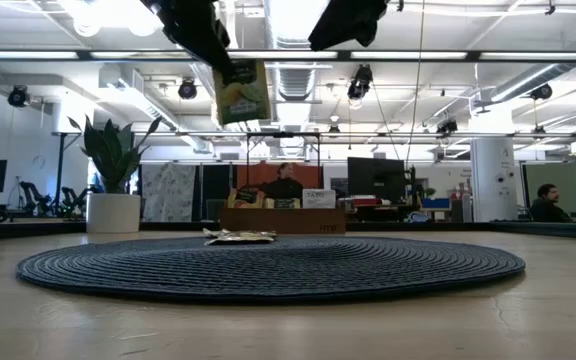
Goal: Pick & Place Tea
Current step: Put the yellow tea bag into the middle section of the wooden organizer
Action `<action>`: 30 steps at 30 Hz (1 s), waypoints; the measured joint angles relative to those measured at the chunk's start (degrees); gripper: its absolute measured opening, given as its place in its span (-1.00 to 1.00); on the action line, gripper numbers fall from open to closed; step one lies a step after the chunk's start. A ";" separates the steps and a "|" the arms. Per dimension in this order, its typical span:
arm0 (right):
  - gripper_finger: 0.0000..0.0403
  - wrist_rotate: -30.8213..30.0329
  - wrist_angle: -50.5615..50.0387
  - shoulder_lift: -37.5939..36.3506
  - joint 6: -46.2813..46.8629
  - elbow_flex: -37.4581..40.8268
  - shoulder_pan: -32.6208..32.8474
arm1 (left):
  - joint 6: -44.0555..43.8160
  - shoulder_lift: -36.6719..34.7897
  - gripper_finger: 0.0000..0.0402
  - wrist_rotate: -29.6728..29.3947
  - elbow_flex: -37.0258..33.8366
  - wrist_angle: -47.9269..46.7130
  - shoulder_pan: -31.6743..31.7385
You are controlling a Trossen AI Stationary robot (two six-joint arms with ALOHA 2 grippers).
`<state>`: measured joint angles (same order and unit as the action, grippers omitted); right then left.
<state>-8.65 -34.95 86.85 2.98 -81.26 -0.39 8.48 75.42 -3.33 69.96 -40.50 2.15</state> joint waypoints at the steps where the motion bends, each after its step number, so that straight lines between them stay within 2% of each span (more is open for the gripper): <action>1: -0.54 0.03 0.01 0.00 0.01 -0.04 0.00 | 0.63 0.54 -1.00 -0.35 0.52 -0.01 0.00; 5: -0.60 -0.28 -0.76 0.00 0.00 -0.04 -0.43 | 3.29 2.70 -1.00 -2.41 3.13 -0.25 0.78; 15: -0.65 -0.30 -2.26 0.00 -0.10 -0.01 -0.39 | 5.62 7.50 -1.00 -2.30 9.26 -1.84 4.11; 30: -0.29 -0.47 -0.04 0.33 -3.21 1.37 -0.50 | 0.54 9.94 -1.00 -3.81 9.90 -2.11 4.12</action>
<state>-9.13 -34.98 87.18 -0.22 -79.89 -0.89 9.02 85.36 -7.14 79.85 -42.61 6.27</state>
